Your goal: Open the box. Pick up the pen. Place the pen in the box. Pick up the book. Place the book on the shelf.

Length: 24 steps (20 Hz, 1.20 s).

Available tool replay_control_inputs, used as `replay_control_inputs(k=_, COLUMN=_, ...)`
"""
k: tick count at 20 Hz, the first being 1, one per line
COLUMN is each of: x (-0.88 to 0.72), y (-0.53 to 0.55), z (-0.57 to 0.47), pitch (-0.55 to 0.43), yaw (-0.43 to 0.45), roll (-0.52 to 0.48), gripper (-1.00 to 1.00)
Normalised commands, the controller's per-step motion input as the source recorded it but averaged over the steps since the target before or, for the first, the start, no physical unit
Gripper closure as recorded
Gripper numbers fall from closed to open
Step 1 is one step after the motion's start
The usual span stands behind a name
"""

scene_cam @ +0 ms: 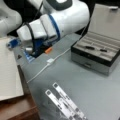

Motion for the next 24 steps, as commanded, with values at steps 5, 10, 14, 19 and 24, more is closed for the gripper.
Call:
replay_control_inputs(k=5, x=-0.33, y=-0.12, z=-0.02, pitch=-0.092, yaw=0.234, roll=0.245, gripper=-1.0)
replay_control_inputs(k=10, x=-0.32, y=-0.1, z=-0.03, pitch=-0.109, yaw=0.243, roll=0.253, gripper=-1.0)
replay_control_inputs(k=14, x=-0.24, y=0.04, z=0.03, pitch=-0.101, yaw=0.176, roll=0.261, gripper=-1.0)
replay_control_inputs(k=19, x=-0.17, y=0.13, z=0.04, pitch=-0.114, yaw=0.06, roll=0.318, gripper=-1.0)
replay_control_inputs(k=24, x=0.0, y=0.38, z=0.05, pitch=-0.233, yaw=-0.014, roll=0.42, gripper=-1.0)
